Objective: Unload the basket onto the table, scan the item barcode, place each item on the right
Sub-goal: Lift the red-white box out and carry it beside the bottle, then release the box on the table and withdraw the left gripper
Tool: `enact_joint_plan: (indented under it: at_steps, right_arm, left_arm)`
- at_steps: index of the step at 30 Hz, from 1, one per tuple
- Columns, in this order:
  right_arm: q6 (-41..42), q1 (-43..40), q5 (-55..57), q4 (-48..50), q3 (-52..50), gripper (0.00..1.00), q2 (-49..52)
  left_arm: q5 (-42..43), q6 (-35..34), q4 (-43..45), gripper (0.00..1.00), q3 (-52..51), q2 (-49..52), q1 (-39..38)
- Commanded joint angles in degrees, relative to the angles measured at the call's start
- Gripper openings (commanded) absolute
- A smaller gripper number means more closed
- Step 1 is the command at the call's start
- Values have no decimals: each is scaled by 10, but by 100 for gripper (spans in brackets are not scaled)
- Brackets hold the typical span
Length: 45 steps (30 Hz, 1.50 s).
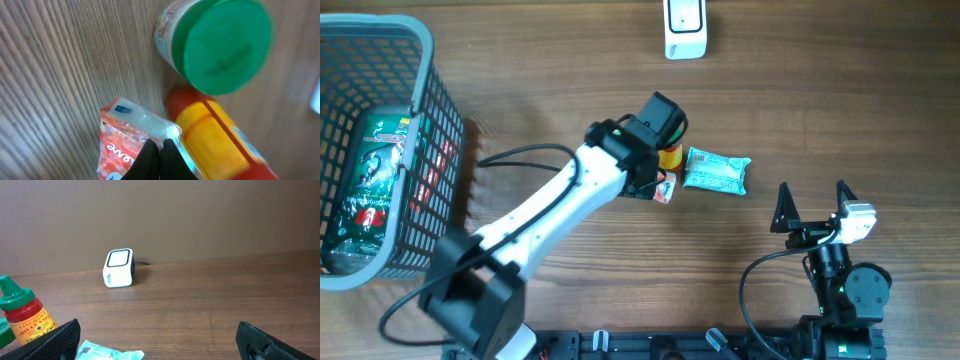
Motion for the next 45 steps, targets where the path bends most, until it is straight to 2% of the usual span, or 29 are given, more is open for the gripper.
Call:
enact_joint_plan:
  at_steps: [1, 3, 6, 10, 15, 20, 24, 29, 40, 43, 45]
  right_arm:
    - [-10, 3, -3, 2, -1, 100, 1]
    - [-10, 3, -3, 2, -1, 100, 1]
    - [-10, 3, -3, 2, -1, 100, 1]
    - [-10, 3, -3, 2, -1, 100, 1]
    - [-10, 3, -3, 2, -1, 100, 1]
    - [-10, 3, -3, 2, -1, 99, 1]
    - [-10, 3, -3, 2, -1, 100, 1]
    - [-10, 3, -3, 2, -1, 100, 1]
    - [-10, 3, -3, 2, -1, 100, 1]
    - [-10, 3, -3, 2, -1, 100, 1]
    - [-10, 3, -3, 2, -1, 100, 1]
  left_arm:
    - [19, -63, 0, 4, -7, 25, -2]
    - [22, -62, -2, 8, -7, 26, -2]
    - [22, -62, -5, 25, -7, 26, -2]
    - [22, -62, -5, 27, -7, 26, -2]
    - [22, -61, -5, 17, -7, 25, -2]
    - [22, -18, -7, 23, -7, 12, -2]
    - [17, -3, -14, 22, -7, -15, -2]
    - [-22, 49, -13, 25, -7, -65, -1]
    - [-193, 211, -12, 33, -6, -198, 3]
    - [-219, 233, -3, 37, -5, -232, 19]
    - [-220, 274, 14, 39, 0, -259, 46]
